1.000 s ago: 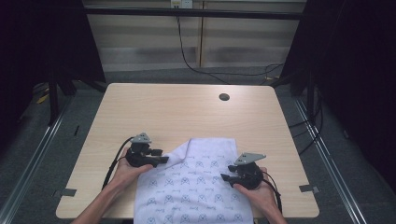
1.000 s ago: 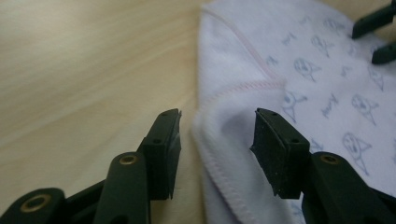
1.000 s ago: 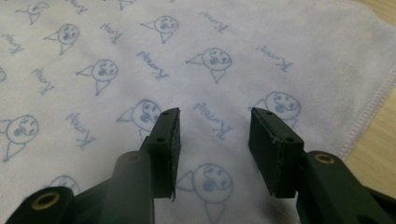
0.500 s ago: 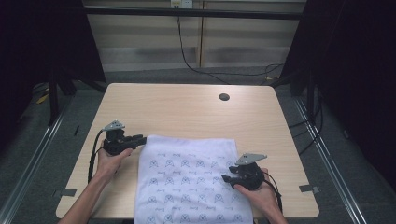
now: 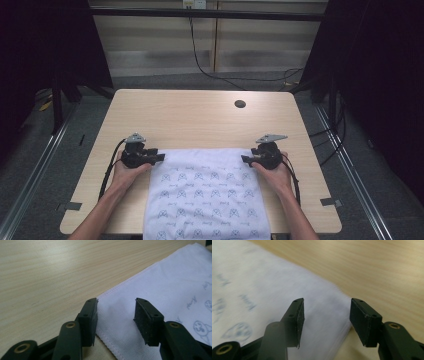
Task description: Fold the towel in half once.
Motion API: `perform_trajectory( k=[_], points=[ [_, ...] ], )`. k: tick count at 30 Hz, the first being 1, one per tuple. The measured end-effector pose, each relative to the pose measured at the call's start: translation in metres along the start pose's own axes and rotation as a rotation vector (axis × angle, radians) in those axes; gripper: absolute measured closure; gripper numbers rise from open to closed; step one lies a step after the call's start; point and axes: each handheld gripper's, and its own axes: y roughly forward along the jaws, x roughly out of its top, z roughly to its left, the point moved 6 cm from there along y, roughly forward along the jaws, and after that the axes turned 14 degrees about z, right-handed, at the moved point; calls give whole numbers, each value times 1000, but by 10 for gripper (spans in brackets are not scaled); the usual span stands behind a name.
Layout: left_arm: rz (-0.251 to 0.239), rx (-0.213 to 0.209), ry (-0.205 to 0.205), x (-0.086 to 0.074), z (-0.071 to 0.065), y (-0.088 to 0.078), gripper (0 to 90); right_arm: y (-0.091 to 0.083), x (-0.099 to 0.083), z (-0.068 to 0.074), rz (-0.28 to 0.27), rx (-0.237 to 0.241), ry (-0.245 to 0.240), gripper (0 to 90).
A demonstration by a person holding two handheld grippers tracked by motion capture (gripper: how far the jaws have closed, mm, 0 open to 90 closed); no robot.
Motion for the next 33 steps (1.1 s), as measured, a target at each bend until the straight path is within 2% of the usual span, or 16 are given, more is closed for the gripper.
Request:
perform_trajectory(
  k=[2,4,5,6,7,8,11,13,15,18,20,23,25,33],
  points=[
    [5,10,20,-1,-1,0,596,8,3,-5,1,9,19,459],
    [17,19,48,-2,-2,-1,674,11,4,-5,-1,-5,19,469],
    [18,22,60,-3,-3,-1,737,12,5,-4,6,-25,3,500],
    [20,6,52,-4,-4,-1,769,12,4,-3,11,-58,-17,531],
    [25,-43,32,-5,-4,-1,810,12,4,-1,11,-71,-35,590],
    [16,-54,23,-6,-4,0,858,12,4,1,8,-55,-35,679],
    [0,-78,-3,-3,-3,-3,881,10,4,5,20,-2,-26,870],
    [-41,-92,-14,1,-3,-10,885,7,4,5,3,26,-16,878],
    [-80,-118,-31,5,-2,-18,886,2,8,6,-38,58,-3,880],
    [-94,-109,-29,12,0,-27,887,-11,16,6,-73,71,-5,883],
    [-135,-123,-35,21,-1,-35,887,-22,24,6,-105,76,-8,884],
    [-161,-120,0,38,-6,-46,887,-37,36,4,-158,96,-1,885],
    [-194,-136,-2,52,-7,-55,887,-46,45,2,-187,96,3,885],
    [-288,-94,19,109,-3,-93,887,-89,91,-13,-302,90,20,887]
  ],
)
